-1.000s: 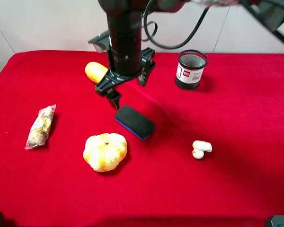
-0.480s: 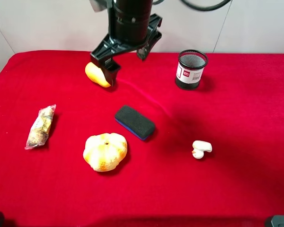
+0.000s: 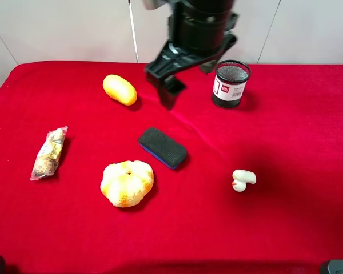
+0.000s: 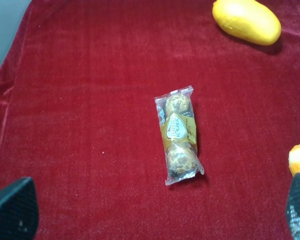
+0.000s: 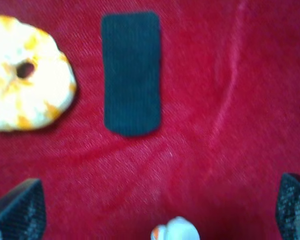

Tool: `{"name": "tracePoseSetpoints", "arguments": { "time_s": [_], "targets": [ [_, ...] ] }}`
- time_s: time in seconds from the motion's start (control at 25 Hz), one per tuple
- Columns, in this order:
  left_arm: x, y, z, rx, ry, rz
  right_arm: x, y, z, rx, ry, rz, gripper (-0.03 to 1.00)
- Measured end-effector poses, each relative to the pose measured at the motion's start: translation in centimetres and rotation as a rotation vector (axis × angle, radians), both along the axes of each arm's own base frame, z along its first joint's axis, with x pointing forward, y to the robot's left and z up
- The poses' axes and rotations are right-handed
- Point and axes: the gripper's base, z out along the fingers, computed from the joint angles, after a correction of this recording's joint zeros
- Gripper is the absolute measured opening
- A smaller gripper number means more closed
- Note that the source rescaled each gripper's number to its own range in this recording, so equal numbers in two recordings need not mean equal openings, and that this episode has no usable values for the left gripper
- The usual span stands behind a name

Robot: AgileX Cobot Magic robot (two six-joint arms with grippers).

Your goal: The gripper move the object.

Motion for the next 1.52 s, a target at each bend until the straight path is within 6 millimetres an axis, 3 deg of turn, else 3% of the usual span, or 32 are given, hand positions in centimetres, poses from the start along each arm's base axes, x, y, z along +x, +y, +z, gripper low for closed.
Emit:
{"name": "tracePoseSetpoints", "arguments": {
  "time_s": [0.48, 0.88, 1.2, 1.52],
  "targets": [
    [0.0, 0.0, 0.0, 0.0, 0.0, 0.0, -5.6, -7.3, 4.6, 0.046, -0.116, -0.016, 1.0],
    [0.0, 0.0, 0.0, 0.0, 0.0, 0.0, -9.1, -12.6, 10.0, 0.158, -0.326, -0.021, 1.0],
    [0.0, 0.0, 0.0, 0.0, 0.0, 0.0, -12.4, -16.9, 11.2, 0.212, -0.429, -0.027, 1.0],
    [0.0, 0.0, 0.0, 0.0, 0.0, 0.0, -14.7, -22.0, 10.1, 0.272, -0.453, -0.239, 1.0]
  ]
}}
